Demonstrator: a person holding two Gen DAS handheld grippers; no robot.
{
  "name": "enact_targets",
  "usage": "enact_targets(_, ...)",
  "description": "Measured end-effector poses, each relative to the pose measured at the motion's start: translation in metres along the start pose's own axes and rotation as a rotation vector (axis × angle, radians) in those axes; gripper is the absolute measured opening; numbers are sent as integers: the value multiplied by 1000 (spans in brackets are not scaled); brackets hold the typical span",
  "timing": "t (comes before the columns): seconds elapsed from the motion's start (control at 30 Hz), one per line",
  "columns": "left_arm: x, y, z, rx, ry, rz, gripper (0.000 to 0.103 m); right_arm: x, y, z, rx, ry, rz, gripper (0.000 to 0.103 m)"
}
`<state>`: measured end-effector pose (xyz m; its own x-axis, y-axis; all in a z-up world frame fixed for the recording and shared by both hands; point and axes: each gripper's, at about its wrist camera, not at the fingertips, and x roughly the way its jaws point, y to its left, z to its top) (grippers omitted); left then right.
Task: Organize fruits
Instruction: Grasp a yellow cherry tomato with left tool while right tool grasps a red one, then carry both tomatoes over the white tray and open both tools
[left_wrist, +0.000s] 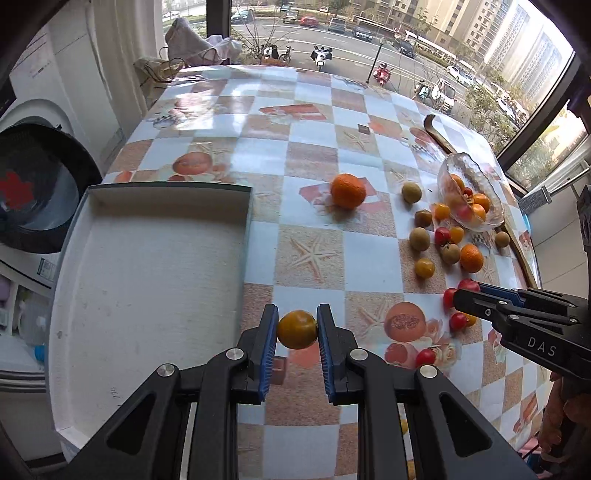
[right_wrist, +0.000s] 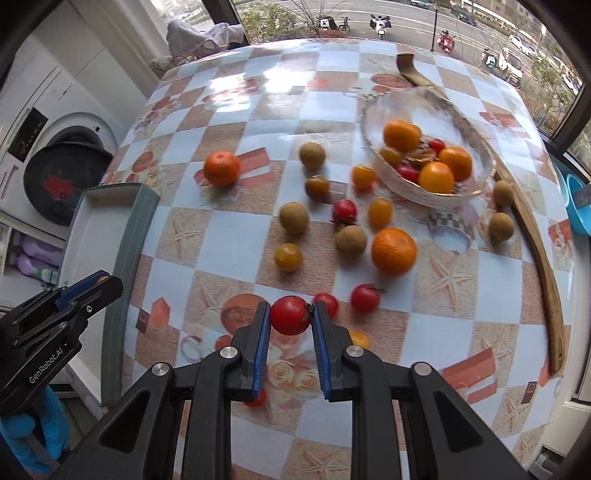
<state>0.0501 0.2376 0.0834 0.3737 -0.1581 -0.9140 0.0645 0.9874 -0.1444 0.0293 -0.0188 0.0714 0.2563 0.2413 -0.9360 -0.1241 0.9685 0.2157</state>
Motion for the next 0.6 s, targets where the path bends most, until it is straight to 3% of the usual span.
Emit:
enact_targets(0.37, 5, 120, -15, -132, 22, 183, 23, 41, 147, 48, -199, 26, 160, 25)
enact_targets(0.6, 28, 154, -23, -159, 69, 201, 23, 87, 204, 69, -270, 85, 157, 25)
